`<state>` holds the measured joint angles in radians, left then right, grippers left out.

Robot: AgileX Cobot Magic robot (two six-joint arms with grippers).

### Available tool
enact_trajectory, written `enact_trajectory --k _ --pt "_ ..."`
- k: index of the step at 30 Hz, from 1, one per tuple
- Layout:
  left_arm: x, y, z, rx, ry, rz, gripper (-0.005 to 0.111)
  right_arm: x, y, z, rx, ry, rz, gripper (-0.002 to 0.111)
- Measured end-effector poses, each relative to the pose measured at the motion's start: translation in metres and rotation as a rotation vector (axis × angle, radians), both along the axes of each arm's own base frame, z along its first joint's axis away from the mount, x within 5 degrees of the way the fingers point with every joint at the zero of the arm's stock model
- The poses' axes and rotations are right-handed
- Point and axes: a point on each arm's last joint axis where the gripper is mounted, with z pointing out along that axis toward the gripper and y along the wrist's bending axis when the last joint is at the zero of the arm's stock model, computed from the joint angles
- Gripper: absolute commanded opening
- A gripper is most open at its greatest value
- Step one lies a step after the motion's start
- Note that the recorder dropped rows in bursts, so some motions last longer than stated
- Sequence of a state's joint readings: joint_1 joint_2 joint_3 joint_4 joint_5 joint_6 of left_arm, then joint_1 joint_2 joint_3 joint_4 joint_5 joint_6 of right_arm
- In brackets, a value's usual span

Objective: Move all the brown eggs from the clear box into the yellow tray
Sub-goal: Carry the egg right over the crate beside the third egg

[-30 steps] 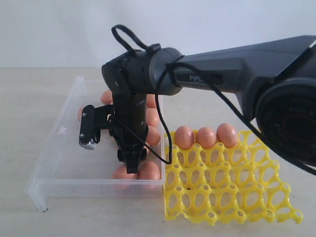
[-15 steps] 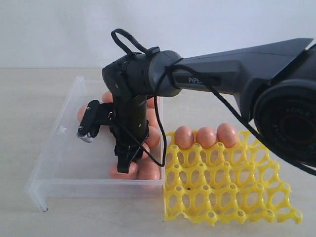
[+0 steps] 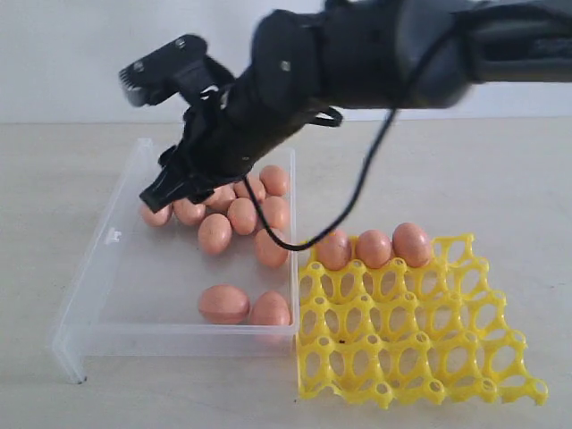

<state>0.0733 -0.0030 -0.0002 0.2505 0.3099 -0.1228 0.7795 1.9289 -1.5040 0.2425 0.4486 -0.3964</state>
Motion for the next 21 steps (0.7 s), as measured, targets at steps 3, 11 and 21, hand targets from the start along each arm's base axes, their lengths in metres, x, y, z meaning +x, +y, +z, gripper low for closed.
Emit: enact_trajectory --k 3,11,21 --pt "0.000 0.000 0.000 0.000 0.000 0.000 -0.004 -0.022 -0.033 0.016 0.207 -0.160 -0.127 0.000" --pt "0.000 0.000 0.000 0.000 0.000 0.000 -0.004 -0.026 -0.259 -0.017 0.758 -0.430 -1.028 0.000" --pt "0.000 0.000 0.000 0.000 0.000 0.000 -0.004 0.009 -0.340 -0.065 0.772 0.035 -0.351 0.000"
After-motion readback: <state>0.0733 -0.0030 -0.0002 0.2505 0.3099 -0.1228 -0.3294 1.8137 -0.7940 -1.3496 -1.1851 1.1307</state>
